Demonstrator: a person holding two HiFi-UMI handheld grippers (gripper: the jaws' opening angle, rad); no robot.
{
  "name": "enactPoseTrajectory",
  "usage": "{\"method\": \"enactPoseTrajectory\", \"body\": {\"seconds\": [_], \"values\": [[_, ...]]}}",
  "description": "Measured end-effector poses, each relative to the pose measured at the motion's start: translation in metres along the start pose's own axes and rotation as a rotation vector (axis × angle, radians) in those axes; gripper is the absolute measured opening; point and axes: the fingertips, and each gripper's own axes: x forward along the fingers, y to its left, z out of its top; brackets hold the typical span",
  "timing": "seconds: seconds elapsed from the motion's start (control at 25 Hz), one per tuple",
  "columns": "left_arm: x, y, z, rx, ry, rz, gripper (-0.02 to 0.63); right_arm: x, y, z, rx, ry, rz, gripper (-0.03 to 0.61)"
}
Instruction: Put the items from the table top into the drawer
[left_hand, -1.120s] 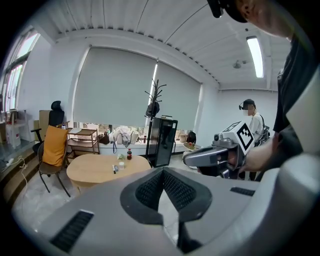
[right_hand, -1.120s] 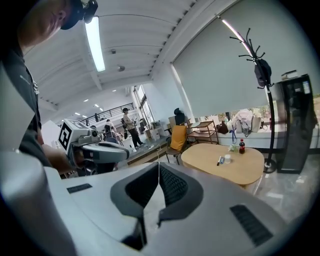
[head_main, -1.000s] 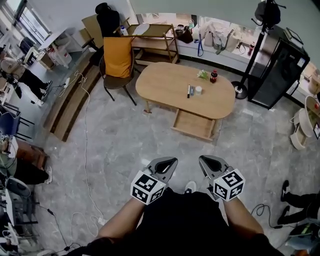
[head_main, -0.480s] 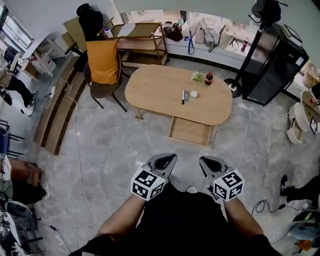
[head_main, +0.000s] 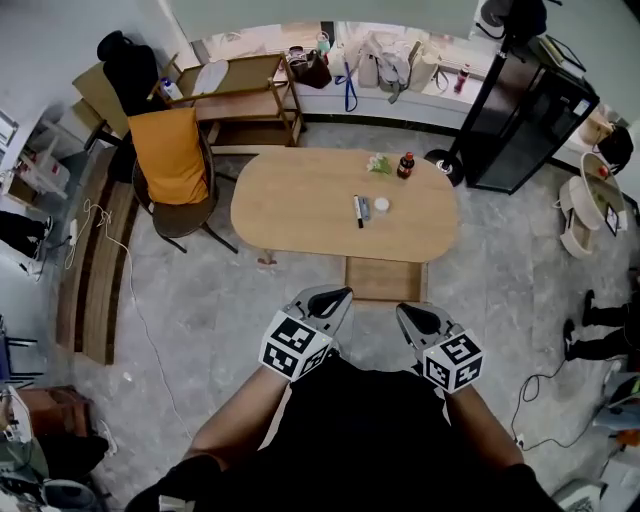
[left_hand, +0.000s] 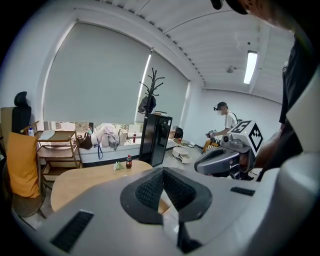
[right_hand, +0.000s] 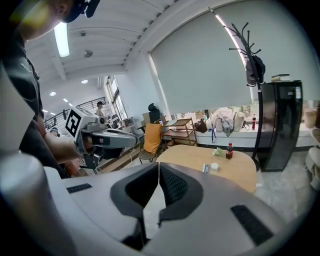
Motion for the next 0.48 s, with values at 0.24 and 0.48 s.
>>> {"method": "enactPoseTrajectory", "body": {"seconds": [0.24,0.48], "values": [[0.005,0.052,0.001,0.022,0.03,-0.068,0.002,0.043,0.0,0.021,0.017,-0.005,-0.074,0.002],[0.014,0.077,-0.008,-0.027,0.057,-0.098,0.002,0.075,-0.019,0.016,0.007,0.053,-0.115,0.003]]}}
